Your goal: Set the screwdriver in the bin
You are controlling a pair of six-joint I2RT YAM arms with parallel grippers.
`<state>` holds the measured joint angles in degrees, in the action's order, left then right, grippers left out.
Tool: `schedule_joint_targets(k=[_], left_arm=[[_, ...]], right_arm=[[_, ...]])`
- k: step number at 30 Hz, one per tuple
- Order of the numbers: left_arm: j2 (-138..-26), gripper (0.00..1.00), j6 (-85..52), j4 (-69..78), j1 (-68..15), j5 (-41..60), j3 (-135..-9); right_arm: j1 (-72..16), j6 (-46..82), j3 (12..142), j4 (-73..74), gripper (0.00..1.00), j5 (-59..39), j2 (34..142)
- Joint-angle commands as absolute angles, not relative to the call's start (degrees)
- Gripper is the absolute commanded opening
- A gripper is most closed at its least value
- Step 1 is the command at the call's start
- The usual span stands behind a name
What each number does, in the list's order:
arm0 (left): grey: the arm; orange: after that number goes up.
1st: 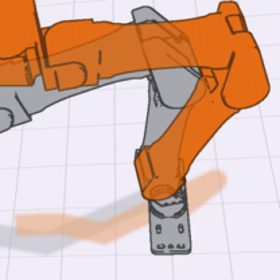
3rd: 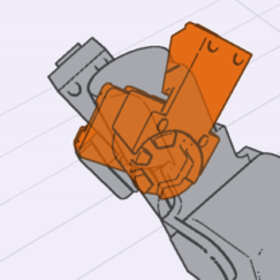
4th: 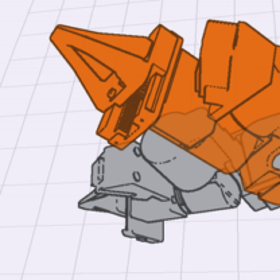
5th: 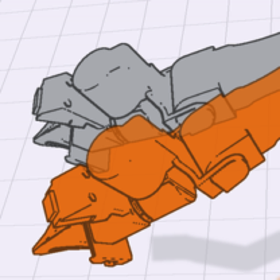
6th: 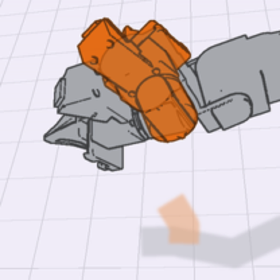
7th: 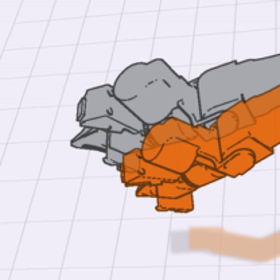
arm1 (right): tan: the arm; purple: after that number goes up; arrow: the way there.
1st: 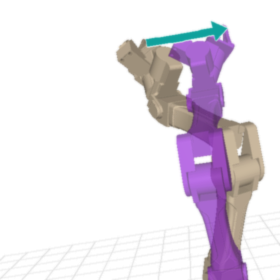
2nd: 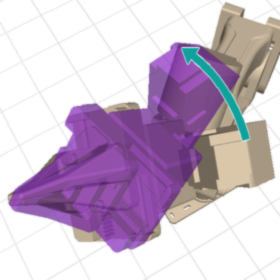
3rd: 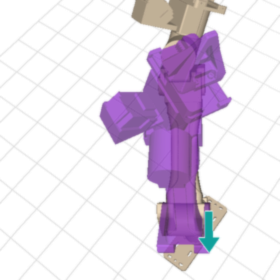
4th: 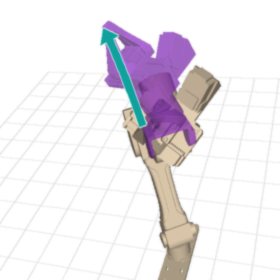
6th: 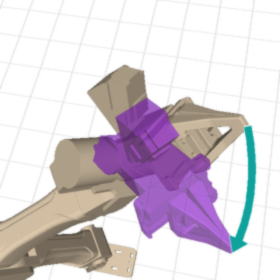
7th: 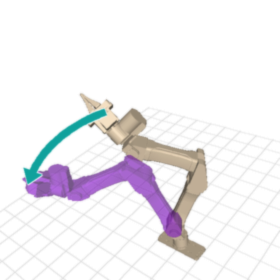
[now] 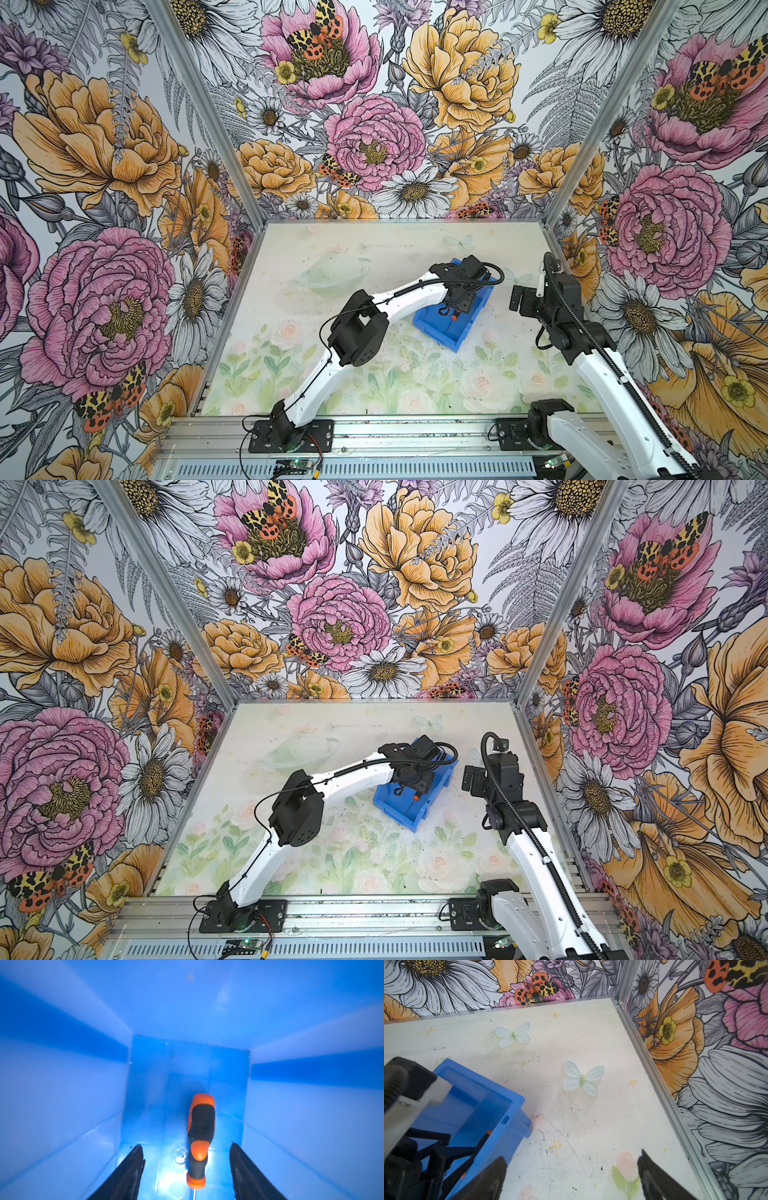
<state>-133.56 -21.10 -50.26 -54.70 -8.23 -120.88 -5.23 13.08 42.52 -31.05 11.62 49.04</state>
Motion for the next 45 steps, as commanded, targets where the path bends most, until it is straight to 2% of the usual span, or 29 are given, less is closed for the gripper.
schedule_joint_targets(k=[1,4,9,15,24,30,36,40,45], left_arm=[[-126.46,0.79,-21.28,-50.57,-55.3,-11.02,-121.42],[-122.85,0.84,-20.84,-50.97,-55.88,-11.54,-120.24],[-116.69,0.98,-19.51,-50.86,-55.99,-14.94,-116.21],[-109.96,0.99,-13.43,-49.78,-56.05,-20.63,-108.52],[-91.9,0.99,-9.94,-34.55,-49.01,-17.31,-84.99],[-78.44,0.99,-6.5,-18.91,-40.31,-13.37,-64.68],[-67.79,0.99,-6.97,-10.18,-29.36,-13.41,-49.82],[-61.87,0.99,-8.0,-10.21,-25.64,-20.11,-42.47],[-57.14,0.99,-8.38,-11.56,-22.3,-29.26,-36.62]], right_arm=[[-6.3,14.27,42.98,-30.7,0.99,10.37,47.19],[-6.59,15.39,43.07,-30.83,0.99,9.64,46.35],[-6.59,18.15,43.67,-30.72,0.99,9.58,46.26],[-4.98,22.36,43.74,-30.08,0.99,13.12,46.34],[-3.61,26.32,42.18,-28.34,0.99,17.23,47.27],[-3.48,27.25,36.95,-23.97,1.0,23.25,44.18],[-3.43,18.25,29.13,-11.28,0.99,16.4,37.62],[-3.42,14.65,25.83,-4.29,1.0,12.09,36.95],[-3.41,12.25,21.41,5.32,0.99,12.66,41.68]])
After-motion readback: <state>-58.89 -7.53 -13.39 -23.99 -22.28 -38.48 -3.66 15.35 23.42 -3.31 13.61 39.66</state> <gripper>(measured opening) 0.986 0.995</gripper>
